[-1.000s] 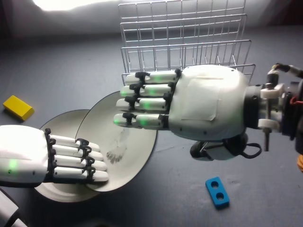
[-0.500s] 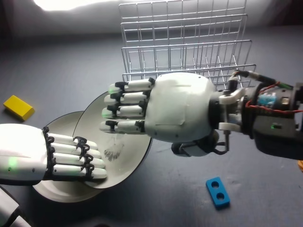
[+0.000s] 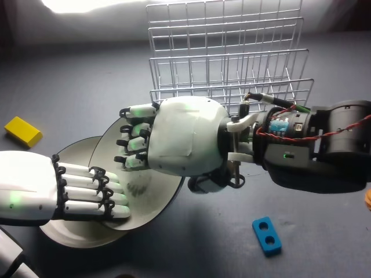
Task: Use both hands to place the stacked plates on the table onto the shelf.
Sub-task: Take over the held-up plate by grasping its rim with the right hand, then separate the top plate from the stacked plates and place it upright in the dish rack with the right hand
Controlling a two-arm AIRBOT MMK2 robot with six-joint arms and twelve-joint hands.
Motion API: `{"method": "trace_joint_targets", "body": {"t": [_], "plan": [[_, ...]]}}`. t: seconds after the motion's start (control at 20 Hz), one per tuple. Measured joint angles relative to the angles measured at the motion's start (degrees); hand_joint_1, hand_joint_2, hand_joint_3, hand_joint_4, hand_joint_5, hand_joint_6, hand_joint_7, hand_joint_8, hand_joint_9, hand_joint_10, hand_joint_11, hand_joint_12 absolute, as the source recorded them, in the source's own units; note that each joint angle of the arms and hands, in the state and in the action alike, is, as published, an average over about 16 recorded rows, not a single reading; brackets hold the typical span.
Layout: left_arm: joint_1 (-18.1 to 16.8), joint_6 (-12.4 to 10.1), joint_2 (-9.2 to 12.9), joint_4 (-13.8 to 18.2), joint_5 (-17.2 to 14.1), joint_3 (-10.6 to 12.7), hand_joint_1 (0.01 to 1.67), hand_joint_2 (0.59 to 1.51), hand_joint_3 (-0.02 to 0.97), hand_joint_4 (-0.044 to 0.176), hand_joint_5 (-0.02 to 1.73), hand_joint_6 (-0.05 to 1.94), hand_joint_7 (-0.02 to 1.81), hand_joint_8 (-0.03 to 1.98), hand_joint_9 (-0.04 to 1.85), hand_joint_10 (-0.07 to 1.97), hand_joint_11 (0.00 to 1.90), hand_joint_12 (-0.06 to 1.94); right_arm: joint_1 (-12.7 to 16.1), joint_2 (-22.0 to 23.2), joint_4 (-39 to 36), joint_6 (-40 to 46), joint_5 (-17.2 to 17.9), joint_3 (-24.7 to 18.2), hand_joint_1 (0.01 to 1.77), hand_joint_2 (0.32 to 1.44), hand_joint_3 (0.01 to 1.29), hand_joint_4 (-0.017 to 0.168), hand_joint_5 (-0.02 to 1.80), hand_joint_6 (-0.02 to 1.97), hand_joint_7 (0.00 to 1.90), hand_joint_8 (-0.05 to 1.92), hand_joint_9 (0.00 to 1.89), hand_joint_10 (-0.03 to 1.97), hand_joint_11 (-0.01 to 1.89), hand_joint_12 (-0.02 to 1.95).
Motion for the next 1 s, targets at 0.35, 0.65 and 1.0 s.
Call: {"method": "trace_joint_targets", "body": {"t": [0.35,0.65,1.0], "plan": [[-0.03,-0.15,-0.05,-0.39,-0.13,0.36,0.02,0.981,0.016,-0.005,-0.01,-0.02,-0.01,-0.02,0.00,-0.01,0.01,0.01,0.31,-2.32,0.38,-0.10,1.70,2.58,1.22,0.92,0.02,0.001,0.65,0.15,0.68,0.08,0.68,0.09,0.34,1.02],[-1.09,-0.43,0.53,-0.15,-0.03,0.28,0.02,0.992,0.016,-0.003,-0.01,-0.01,0.00,-0.02,0.01,0.00,0.01,0.01,0.49,-2.80,0.81,-0.16,3.47,3.07,1.24,0.93,0.02,-0.001,0.80,0.36,0.88,0.20,0.87,0.44,0.61,1.00],[-4.40,-2.20,3.89,0.96,0.18,-1.28,0.02,1.011,0.016,-0.001,0.00,0.01,0.01,-0.02,0.02,0.01,0.01,0.01,0.69,-2.64,1.72,-0.16,4.42,2.27,1.25,0.92,0.02,-0.003,0.89,0.58,1.00,0.38,0.97,0.84,0.77,1.01]]}}
